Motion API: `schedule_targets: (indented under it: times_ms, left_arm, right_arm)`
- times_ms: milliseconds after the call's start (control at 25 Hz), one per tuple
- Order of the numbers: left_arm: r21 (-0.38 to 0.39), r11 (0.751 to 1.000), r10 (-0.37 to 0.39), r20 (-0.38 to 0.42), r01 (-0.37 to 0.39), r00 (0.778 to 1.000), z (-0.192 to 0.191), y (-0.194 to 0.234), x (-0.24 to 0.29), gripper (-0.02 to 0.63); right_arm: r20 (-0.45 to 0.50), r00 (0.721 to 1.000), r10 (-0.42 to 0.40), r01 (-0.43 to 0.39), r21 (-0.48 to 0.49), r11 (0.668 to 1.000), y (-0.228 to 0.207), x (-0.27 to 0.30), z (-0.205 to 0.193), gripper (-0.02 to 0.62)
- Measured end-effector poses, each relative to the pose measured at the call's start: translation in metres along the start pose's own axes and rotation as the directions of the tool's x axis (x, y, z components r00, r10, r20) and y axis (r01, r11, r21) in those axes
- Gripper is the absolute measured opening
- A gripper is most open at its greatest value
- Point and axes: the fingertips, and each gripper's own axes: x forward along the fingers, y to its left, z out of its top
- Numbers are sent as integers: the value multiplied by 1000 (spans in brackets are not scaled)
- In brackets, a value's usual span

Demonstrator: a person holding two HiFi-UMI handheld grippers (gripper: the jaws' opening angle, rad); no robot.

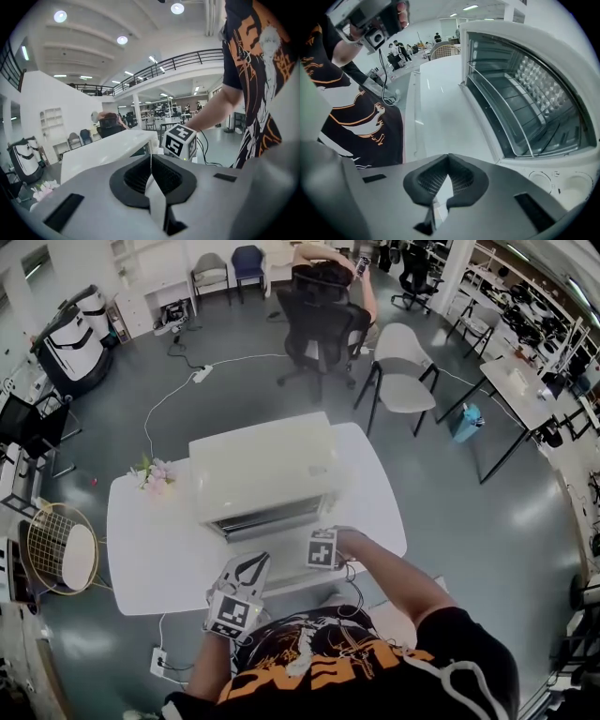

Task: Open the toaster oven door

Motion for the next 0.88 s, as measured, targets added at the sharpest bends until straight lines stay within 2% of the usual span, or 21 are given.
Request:
schedule_targets:
  times_ms: [360, 880]
  left_arm:
    - [42, 999, -11, 13, 10, 1000, 2, -25, 1, 29]
    - [49, 999, 10, 42, -12, 999, 7, -24, -6, 28]
  right_arm:
    - [-23, 1000, 17, -16, 26, 1000, 20, 35, -13, 14]
    - [-7, 1000, -7, 7, 98, 995, 25, 66, -24, 14]
